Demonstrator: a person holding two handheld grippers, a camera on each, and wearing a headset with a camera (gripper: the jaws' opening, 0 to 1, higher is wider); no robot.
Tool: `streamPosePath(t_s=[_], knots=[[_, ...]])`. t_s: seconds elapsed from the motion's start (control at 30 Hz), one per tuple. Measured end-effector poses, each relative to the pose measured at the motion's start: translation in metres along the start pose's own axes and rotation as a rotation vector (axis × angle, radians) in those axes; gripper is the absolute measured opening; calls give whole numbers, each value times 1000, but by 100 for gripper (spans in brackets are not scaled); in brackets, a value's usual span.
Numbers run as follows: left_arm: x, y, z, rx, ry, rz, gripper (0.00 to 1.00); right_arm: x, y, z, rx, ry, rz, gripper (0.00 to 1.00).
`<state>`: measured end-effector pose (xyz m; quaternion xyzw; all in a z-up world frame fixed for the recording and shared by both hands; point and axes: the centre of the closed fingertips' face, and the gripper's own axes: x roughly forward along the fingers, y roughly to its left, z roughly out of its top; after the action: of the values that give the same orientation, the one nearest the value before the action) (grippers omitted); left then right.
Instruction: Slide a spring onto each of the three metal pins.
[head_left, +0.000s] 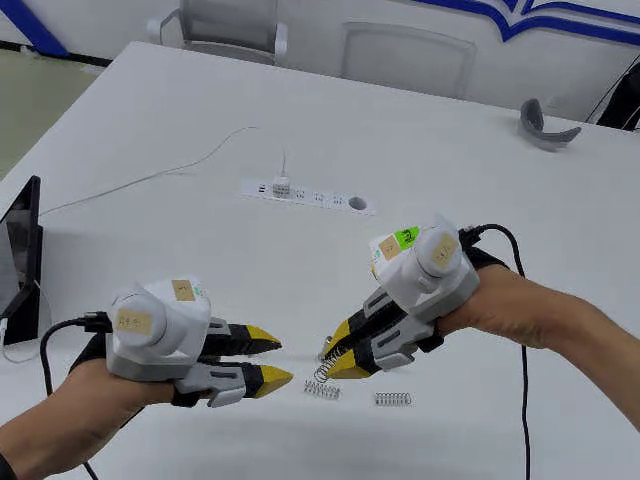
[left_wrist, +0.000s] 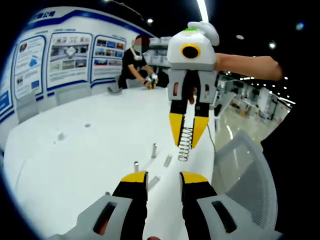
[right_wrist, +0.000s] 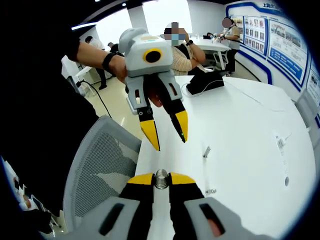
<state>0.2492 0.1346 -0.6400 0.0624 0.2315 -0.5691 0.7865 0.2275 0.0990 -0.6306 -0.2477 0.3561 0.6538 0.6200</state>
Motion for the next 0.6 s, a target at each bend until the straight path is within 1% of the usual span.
streamPosePath(t_s=[0.13,0.2,0.23,0.3,0.33,0.43,0.53,0.6], knots=[[-5,10,-6,-18,3,44,30,3,-5,-2,1,13,-13,12],[-7,14,-12,-22,10,62,32,5,-8,-6,-12,33,-23,12],[-9,18,-15,-23,13,80,33,7,-10,-7,-14,38,-29,12],[-11,22,-20,-38,16,97,37,9,-13,-8,-8,45,-36,12],[-12,25,-24,-49,20,116,38,11,-16,-10,-7,50,-43,12],[-15,30,-35,-73,30,142,43,14,-24,-12,-1,59,-69,12],[-19,34,-43,-90,40,167,47,18,-29,-12,4,60,-70,12],[-21,38,-49,-111,42,182,48,22,-32,-12,4,63,-71,12]])
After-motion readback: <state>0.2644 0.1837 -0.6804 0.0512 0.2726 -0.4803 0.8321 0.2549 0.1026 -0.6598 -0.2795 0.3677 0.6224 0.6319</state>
